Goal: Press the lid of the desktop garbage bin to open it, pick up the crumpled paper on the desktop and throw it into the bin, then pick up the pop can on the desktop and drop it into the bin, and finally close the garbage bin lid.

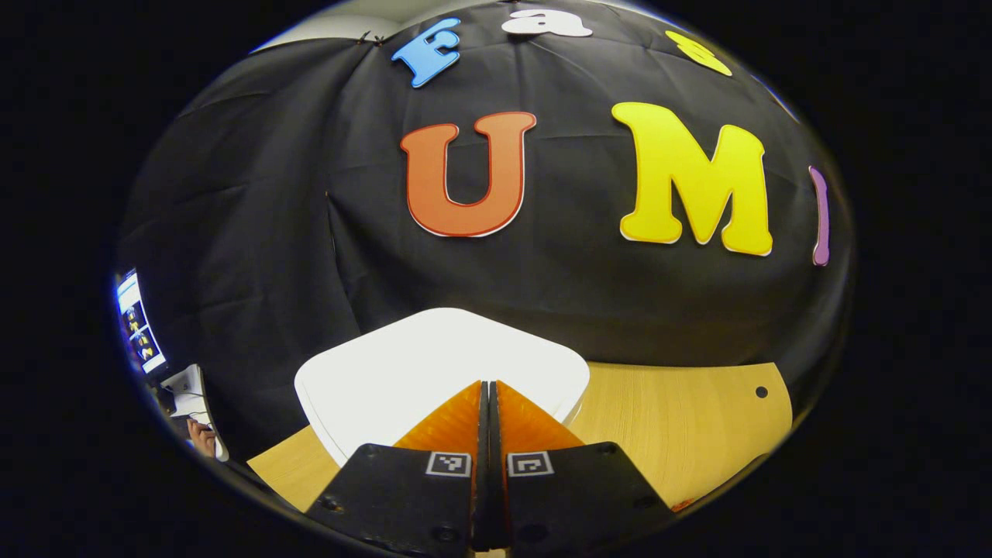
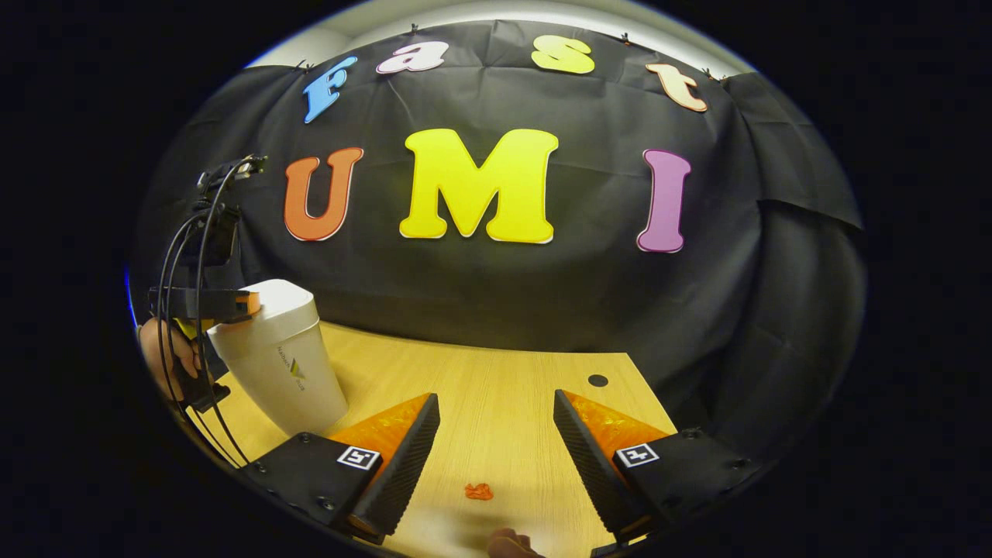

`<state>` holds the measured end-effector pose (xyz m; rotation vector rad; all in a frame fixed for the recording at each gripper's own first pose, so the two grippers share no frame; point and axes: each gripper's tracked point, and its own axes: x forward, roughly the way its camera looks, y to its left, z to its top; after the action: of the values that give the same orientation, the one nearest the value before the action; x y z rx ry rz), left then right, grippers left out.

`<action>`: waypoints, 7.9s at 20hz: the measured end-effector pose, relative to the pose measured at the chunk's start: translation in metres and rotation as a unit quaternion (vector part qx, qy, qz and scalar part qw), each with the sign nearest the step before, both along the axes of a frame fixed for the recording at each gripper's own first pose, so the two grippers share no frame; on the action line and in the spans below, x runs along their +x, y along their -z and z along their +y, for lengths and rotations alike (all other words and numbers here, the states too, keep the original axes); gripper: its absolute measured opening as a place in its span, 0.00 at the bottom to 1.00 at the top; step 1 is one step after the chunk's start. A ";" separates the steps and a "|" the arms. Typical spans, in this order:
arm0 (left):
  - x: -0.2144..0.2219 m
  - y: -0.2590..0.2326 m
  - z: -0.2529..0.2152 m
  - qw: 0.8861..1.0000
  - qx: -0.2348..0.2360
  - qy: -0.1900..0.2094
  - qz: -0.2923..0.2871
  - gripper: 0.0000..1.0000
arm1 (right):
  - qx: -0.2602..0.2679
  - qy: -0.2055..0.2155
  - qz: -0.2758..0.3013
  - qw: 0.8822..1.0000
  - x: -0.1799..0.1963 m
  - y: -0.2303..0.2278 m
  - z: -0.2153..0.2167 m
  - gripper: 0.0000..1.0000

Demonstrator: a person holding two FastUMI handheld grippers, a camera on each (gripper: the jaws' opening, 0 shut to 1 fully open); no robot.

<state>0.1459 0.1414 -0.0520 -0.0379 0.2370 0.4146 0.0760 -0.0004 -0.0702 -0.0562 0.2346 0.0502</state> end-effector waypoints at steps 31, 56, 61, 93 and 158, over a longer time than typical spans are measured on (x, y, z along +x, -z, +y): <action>-0.163 0.033 -0.136 0.995 0.026 0.092 -0.010 1.00 | -0.012 -0.118 0.100 0.988 -0.007 0.129 -0.014 0.94; -0.140 0.099 -0.103 0.979 0.075 0.182 0.050 0.96 | -0.033 -0.037 0.373 0.927 0.040 0.303 0.017 0.57; -0.143 0.099 -0.102 0.981 0.059 0.177 0.057 0.96 | -0.031 -0.038 0.383 0.923 0.042 0.305 0.017 0.43; -0.146 0.089 -0.090 0.972 0.061 0.226 0.028 0.96 | -0.024 -0.174 0.101 0.979 0.097 0.023 0.126 0.17; -0.071 0.256 -0.189 0.935 0.025 0.333 0.121 0.95 | 0.015 -0.045 0.111 0.993 0.100 0.047 0.073 0.95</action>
<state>0.0754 -0.0471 -0.3076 0.1421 0.4624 -0.2563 0.1758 0.0724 -0.1168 -0.0313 0.4542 0.1504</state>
